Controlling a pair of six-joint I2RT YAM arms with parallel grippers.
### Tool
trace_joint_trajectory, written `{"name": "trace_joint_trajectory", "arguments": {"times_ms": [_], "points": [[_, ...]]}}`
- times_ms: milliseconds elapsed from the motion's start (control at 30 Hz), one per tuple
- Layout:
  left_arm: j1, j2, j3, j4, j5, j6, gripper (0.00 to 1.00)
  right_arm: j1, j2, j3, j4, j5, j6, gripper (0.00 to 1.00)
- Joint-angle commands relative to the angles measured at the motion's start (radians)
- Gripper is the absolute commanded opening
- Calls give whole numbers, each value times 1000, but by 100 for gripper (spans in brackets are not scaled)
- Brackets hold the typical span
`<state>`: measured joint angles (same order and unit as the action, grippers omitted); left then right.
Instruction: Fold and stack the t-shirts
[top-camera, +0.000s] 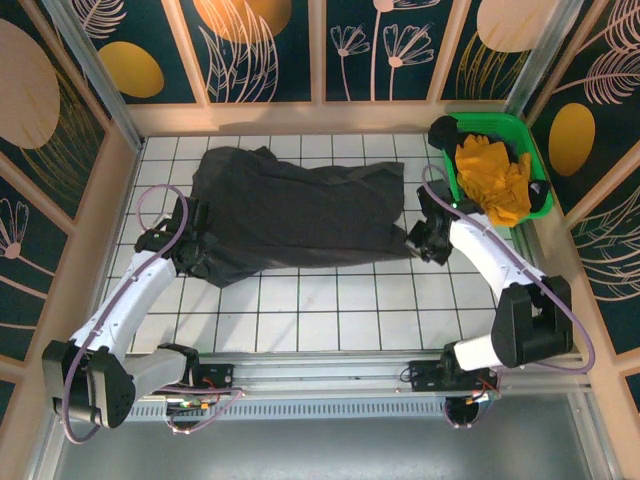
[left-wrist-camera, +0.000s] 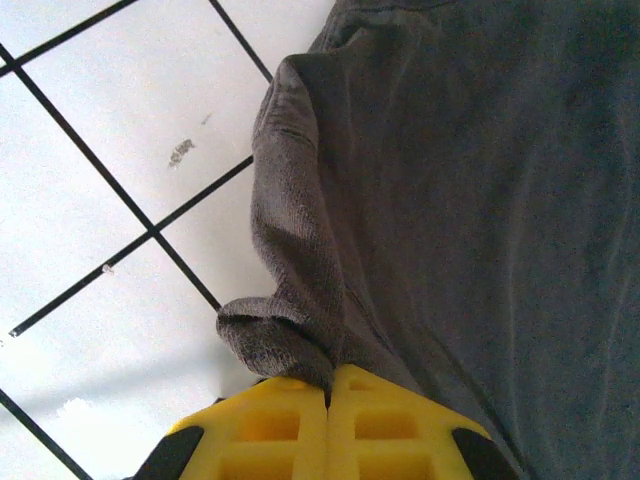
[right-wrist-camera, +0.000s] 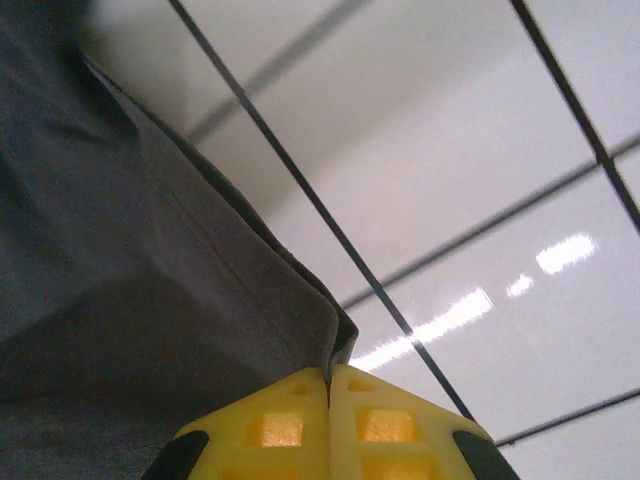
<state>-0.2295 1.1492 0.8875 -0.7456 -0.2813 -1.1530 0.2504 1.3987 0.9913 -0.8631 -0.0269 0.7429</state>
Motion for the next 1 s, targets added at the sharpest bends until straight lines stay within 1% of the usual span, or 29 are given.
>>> {"name": "trace_joint_trajectory", "arguments": {"times_ms": [0,167,267,333,567,800,833,867,900,967], "points": [[-2,-5,-31,-41,24,10,0,-16,-16,-87,-11,-52,45,0],[-2,-5,-38,-55,9,18,0,-25,57,-86,26,-35,39,0],[-2,-5,-45,-64,-2,28,0,-24,64,-125,53,-59,49,0],[-2,-5,-56,-67,-2,30,0,-26,64,-144,60,-60,56,0],[-2,-32,-113,-90,0,15,0,-32,6,-133,10,15,100,0],[-2,-51,-189,-83,30,-1,0,-83,-17,-219,56,-60,124,0],[-2,-50,-191,-84,30,-2,0,-86,-25,-221,57,-63,133,2],[-2,-49,-192,-87,25,-1,0,-89,-34,-223,61,-74,145,15],[-1,-50,-189,-90,19,0,0,-90,-46,-227,69,-94,160,23],[-2,-55,-182,-96,7,5,0,-91,-69,-233,89,-145,197,32]]}}
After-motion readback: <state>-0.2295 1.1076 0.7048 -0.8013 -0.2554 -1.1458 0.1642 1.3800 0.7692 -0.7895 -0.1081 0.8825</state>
